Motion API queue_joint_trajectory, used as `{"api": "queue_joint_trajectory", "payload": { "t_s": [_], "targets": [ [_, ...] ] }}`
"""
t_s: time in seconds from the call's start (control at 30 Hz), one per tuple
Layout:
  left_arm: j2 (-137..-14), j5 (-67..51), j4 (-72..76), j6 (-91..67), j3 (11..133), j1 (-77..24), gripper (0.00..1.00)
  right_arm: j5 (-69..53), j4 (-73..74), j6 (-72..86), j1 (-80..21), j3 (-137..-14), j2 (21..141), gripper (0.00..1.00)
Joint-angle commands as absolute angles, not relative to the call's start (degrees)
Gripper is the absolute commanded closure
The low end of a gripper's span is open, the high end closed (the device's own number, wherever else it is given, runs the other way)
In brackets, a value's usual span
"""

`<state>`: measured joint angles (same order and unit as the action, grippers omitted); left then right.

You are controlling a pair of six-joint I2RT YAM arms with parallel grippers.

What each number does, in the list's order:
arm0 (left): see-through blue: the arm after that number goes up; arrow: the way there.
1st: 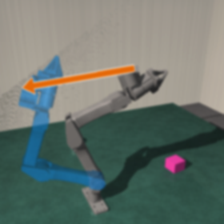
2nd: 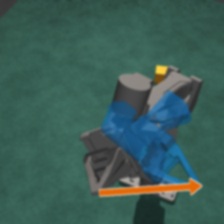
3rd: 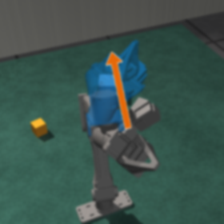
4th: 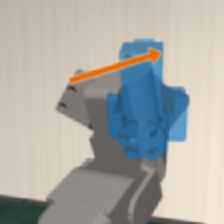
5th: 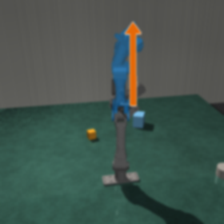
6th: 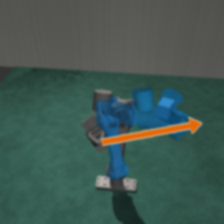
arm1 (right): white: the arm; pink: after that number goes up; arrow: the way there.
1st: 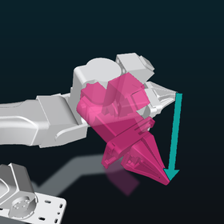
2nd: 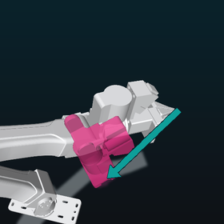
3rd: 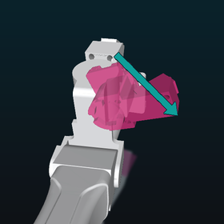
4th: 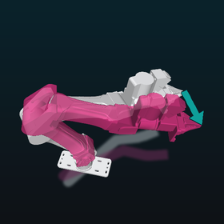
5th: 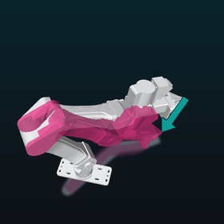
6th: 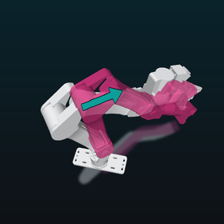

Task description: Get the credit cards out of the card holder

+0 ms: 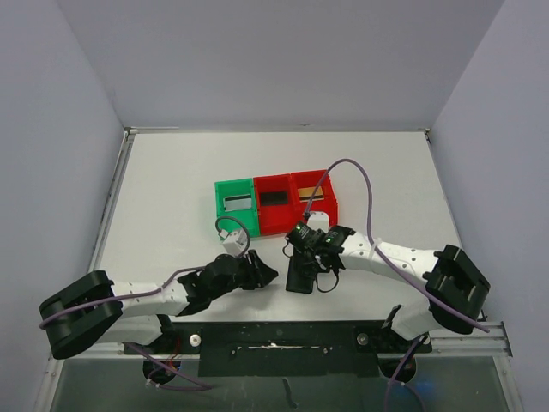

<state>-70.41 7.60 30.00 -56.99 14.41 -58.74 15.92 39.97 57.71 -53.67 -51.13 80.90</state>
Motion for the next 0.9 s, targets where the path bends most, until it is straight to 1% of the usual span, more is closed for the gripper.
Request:
{"api": "queue_joint_trajectory", "payload": {
  "t_s": [0.0,0.1,0.17,0.3,0.37,0.53,0.6,0.63,0.7,0.77,0.87],
  "targets": [
    [-67.7,10.4,29.4,-57.8,13.8,-58.2,0.59,18.1,40.7,58.1,-54.3,-55.2,84.2,0.55],
    [-66.7,10.5,29.1,-57.7,13.5,-58.1,0.58,17.9,40.9,58.5,-54.5,-55.5,85.7,0.56],
    [-66.8,9.2,28.7,-55.8,14.1,-58.0,0.55,17.5,40.3,58.5,-54.6,-55.2,86.4,0.58],
    [-69.1,8.4,23.0,-52.5,18.8,-58.0,0.55,17.3,39.8,58.8,-54.8,-54.9,88.3,0.61],
    [-69.5,8.5,23.7,-52.8,18.6,-57.9,0.55,18.3,40.4,59.6,-54.9,-54.7,88.8,0.65],
    [-70.5,7.6,24.5,-52.5,19.4,-58.0,0.54,18.3,38.9,60.2,-55.0,-52.0,87.9,0.70],
    [-71.8,7.1,23.9,-52.0,20.5,-57.9,0.54,17.2,36.5,59.9,-55.0,-50.2,87.2,0.78],
    [-72.6,7.3,23.0,-51.9,21.2,-57.9,0.54,16.7,35.3,59.8,-54.9,-49.5,86.8,0.80],
    [-74.8,8.0,20.9,-52.0,23.1,-57.9,0.54,16.1,33.8,59.8,-54.7,-48.3,85.8,0.79],
    [-76.8,7.8,20.1,-51.9,24.8,-57.9,0.52,14.8,31.3,59.3,-54.3,-46.6,84.3,0.82],
    [-79.4,6.6,20.4,-51.7,26.9,-57.9,0.49,11.4,26.5,58.7,-52.8,-43.1,81.4,0.95]
  ]
}}
